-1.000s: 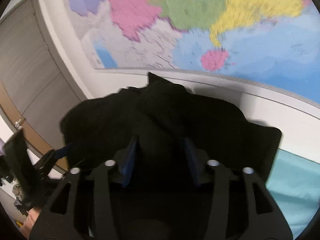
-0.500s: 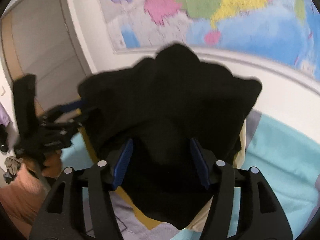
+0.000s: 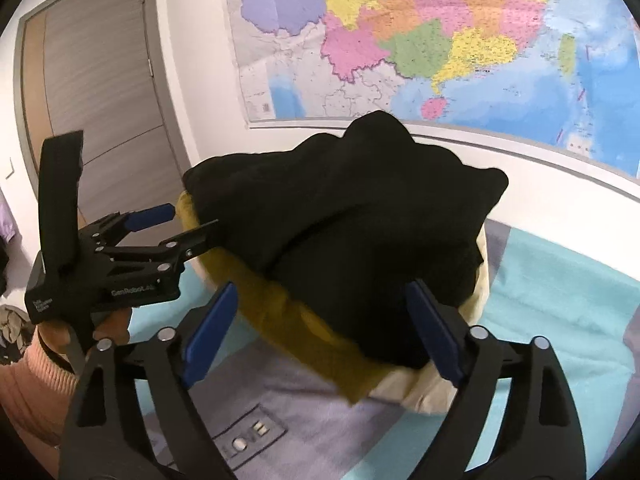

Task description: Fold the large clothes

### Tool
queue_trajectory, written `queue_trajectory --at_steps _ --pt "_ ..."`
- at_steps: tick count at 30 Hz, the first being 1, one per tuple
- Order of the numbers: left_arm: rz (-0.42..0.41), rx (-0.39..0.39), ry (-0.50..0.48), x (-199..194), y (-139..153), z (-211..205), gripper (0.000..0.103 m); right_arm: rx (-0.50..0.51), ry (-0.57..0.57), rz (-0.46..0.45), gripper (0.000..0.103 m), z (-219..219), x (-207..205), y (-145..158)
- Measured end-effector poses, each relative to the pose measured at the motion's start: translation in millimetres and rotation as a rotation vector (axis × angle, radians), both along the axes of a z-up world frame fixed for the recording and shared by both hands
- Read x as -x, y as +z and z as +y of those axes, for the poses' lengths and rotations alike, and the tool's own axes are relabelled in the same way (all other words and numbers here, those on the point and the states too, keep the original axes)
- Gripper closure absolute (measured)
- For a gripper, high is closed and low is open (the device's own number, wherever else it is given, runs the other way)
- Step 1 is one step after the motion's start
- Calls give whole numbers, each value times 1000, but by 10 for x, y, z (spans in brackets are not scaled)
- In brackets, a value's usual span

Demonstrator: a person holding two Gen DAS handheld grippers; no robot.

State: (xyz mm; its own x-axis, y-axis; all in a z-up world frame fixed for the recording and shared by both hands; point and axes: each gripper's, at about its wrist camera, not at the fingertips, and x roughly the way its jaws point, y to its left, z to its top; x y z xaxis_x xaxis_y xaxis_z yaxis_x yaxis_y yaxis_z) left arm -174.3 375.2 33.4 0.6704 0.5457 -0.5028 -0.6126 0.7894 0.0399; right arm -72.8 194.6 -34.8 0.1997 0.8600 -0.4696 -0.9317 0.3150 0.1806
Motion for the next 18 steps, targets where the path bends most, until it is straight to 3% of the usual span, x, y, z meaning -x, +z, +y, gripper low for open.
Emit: queue_trajectory --at_steps 7,18 --pt "0 68 35 287 -167 -313 7 15 -22 -28 6 -276 332 -136" --pt "8 117 67 674 -372 -704 7 17 -46 -43 6 -597 671 -278"
